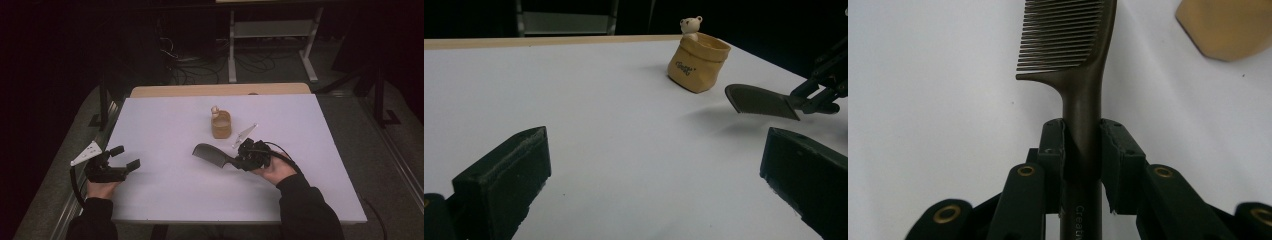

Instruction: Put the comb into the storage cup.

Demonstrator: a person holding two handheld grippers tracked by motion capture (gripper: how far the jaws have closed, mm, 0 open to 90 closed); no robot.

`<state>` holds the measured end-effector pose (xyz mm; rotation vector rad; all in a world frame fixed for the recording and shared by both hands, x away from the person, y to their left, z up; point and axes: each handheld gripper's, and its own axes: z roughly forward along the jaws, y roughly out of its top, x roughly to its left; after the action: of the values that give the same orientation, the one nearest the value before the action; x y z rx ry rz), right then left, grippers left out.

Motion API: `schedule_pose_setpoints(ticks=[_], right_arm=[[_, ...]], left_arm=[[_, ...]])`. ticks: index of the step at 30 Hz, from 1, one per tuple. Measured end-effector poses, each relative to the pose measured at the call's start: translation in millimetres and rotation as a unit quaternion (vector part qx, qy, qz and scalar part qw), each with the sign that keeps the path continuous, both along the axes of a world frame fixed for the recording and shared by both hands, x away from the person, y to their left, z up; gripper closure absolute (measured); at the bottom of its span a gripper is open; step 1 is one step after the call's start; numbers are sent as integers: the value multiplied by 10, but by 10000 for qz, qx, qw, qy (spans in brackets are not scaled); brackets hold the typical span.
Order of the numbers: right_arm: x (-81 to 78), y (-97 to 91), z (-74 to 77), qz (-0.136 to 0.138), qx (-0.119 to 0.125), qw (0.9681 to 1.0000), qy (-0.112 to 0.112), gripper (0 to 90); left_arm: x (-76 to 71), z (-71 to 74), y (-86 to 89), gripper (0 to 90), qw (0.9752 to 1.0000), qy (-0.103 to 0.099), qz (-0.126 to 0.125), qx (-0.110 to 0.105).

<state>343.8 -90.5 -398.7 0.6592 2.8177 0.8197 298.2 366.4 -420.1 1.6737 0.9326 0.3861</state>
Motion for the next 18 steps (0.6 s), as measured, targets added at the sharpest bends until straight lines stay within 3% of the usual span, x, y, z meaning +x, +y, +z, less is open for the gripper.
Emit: schedule_pose_setpoints(ticks=[18], right_arm=[[7,-41,124,15,196,9997,-137,714]], left_arm=[[-9,9,-19,0,10000,-14,-41,37]])
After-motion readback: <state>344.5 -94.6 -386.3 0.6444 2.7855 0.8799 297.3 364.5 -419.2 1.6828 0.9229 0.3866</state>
